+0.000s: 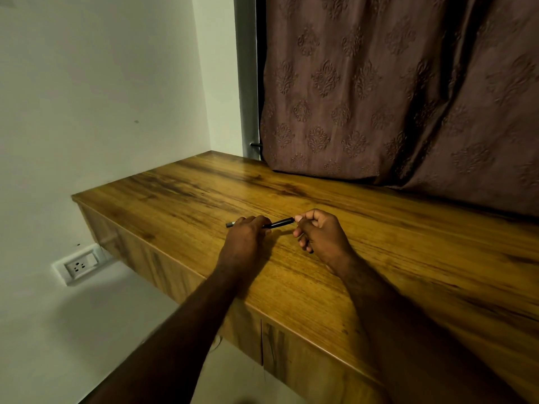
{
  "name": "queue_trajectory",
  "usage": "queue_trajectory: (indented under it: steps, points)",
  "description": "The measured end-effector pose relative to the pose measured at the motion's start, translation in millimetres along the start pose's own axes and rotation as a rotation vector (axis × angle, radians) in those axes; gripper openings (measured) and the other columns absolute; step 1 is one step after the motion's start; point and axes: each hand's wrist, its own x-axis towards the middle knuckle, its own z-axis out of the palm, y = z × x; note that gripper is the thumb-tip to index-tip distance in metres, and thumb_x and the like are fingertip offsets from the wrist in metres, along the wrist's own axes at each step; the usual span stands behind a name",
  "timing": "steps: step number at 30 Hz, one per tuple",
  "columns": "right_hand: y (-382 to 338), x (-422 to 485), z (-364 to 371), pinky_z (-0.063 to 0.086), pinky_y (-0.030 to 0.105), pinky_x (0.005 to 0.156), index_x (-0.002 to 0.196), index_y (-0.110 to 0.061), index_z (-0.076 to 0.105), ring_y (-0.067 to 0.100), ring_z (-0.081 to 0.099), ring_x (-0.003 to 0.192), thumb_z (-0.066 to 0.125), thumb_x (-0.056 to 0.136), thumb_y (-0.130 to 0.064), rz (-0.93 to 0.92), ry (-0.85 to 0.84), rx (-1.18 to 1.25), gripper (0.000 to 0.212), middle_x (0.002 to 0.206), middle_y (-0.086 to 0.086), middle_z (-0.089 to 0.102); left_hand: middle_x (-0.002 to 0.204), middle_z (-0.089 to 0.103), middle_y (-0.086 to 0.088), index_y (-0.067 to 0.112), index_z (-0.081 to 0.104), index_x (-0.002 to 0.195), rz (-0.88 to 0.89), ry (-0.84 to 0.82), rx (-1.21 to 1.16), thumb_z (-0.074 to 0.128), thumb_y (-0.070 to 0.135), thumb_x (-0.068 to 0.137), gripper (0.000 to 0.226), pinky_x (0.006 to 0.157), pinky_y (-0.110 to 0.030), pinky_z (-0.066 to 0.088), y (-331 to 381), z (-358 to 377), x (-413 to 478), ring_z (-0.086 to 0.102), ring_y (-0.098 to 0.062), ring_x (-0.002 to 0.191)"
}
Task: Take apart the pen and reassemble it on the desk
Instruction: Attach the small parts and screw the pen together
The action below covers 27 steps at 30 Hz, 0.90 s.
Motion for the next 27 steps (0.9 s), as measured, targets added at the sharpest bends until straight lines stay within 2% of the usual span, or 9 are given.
queue_trajectory:
  steps: [7, 11, 14, 16, 18, 20, 22, 25, 27]
  points:
    - [-1.6, -0.5, 0.0, 0.034, 0.022, 0.038, 0.088, -0.004, 0.057, 0.013, 0.046, 0.042, 0.055, 0.096, -0.020, -0.005, -0.024, -0.025, 0.018, 0.064, 0.009, 0.060, 0.084, 0.066, 0.000, 0.022, 0.065, 0.095, 0.016, 0.005, 0.009, 0.063, 0.029, 0.090, 0.009, 0.064, -0.027, 0.037, 0.8, -1.0, -0.5, 0.055, -0.018, 0.076]
    - [-0.2, 2.1, 0.7, 0.034, 0.020, 0.036, 0.089, -0.002, 0.058, 0.012, 0.047, 0.041, 0.054, 0.097, -0.020, 0.002, 0.003, -0.007, 0.020, 0.065, 0.010, 0.061, 0.084, 0.065, -0.001, 0.022, 0.064, 0.096, 0.000, 0.012, 0.009, 0.064, 0.030, 0.089, 0.010, 0.064, -0.025, 0.034, 2.2, -1.8, -0.7, 0.052, -0.016, 0.075]
    - [2.7, 8.5, -4.9, 0.036, 0.020, 0.038, 0.087, 0.002, 0.061, 0.013, 0.048, 0.044, 0.054, 0.096, -0.023, -0.001, 0.184, -0.023, 0.027, 0.066, 0.009, 0.062, 0.084, 0.062, 0.001, 0.022, 0.062, 0.098, -0.030, 0.016, -0.008, 0.060, 0.037, 0.091, 0.017, 0.064, -0.024, 0.031, 2.9, -2.8, -2.7, 0.046, -0.011, 0.076]
    - [6.4, 14.1, -11.8, 0.042, 0.025, 0.048, 0.083, 0.000, 0.064, 0.017, 0.052, 0.051, 0.057, 0.094, -0.024, -0.011, 0.325, -0.093, 0.027, 0.067, 0.010, 0.064, 0.085, 0.060, 0.002, 0.023, 0.060, 0.100, -0.058, 0.017, -0.018, 0.059, 0.041, 0.091, 0.020, 0.065, -0.025, 0.032, 3.3, -3.6, -3.5, 0.045, -0.011, 0.077]
    - [10.9, 18.4, -15.7, 0.047, 0.034, 0.060, 0.083, -0.002, 0.066, 0.023, 0.056, 0.061, 0.061, 0.091, -0.021, -0.017, 0.379, -0.173, 0.022, 0.073, 0.014, 0.067, 0.085, 0.060, 0.002, 0.024, 0.060, 0.100, -0.086, 0.015, -0.011, 0.060, 0.039, 0.090, 0.018, 0.065, -0.026, 0.033, 3.6, -3.9, -3.1, 0.046, -0.012, 0.078]
    - [13.5, 19.5, -13.4, 0.047, 0.029, 0.066, 0.093, -0.005, 0.068, 0.019, 0.061, 0.073, 0.064, 0.087, -0.015, -0.024, 0.317, -0.302, 0.012, 0.081, 0.009, 0.067, 0.084, 0.060, 0.002, 0.024, 0.060, 0.098, -0.107, 0.010, -0.009, 0.061, 0.036, 0.089, 0.015, 0.065, -0.026, 0.033, 4.0, -4.2, -2.6, 0.047, -0.013, 0.078]
    - [14.7, 19.2, -8.7, 0.046, 0.024, 0.071, 0.107, -0.010, 0.066, 0.015, 0.062, 0.081, 0.067, 0.085, -0.014, -0.025, 0.203, -0.412, 0.023, 0.090, 0.003, 0.066, 0.084, 0.061, -0.001, 0.023, 0.059, 0.096, -0.113, 0.001, -0.013, 0.061, 0.033, 0.089, 0.013, 0.064, -0.028, 0.035, 4.6, -4.3, -2.3, 0.046, -0.014, 0.077]
    - [15.9, 19.5, -4.2, 0.051, 0.031, 0.082, 0.116, -0.017, 0.064, 0.017, 0.063, 0.094, 0.068, 0.085, -0.021, -0.032, 0.114, -0.630, 0.031, 0.103, 0.001, 0.067, 0.085, 0.062, -0.003, 0.021, 0.059, 0.097, -0.121, -0.014, 0.009, 0.062, 0.028, 0.089, 0.011, 0.064, -0.028, 0.035, 5.1, -4.9, -1.2, 0.047, -0.016, 0.077]
    - [16.3, 20.1, -2.0, 0.052, 0.035, 0.084, 0.110, -0.018, 0.068, 0.020, 0.063, 0.096, 0.065, 0.087, -0.019, -0.038, 0.109, -0.733, 0.023, 0.105, 0.001, 0.069, 0.083, 0.060, -0.002, 0.021, 0.058, 0.098, -0.122, -0.027, 0.027, 0.062, 0.028, 0.090, 0.011, 0.064, -0.028, 0.035, 5.7, -5.3, -0.6, 0.050, -0.018, 0.078]
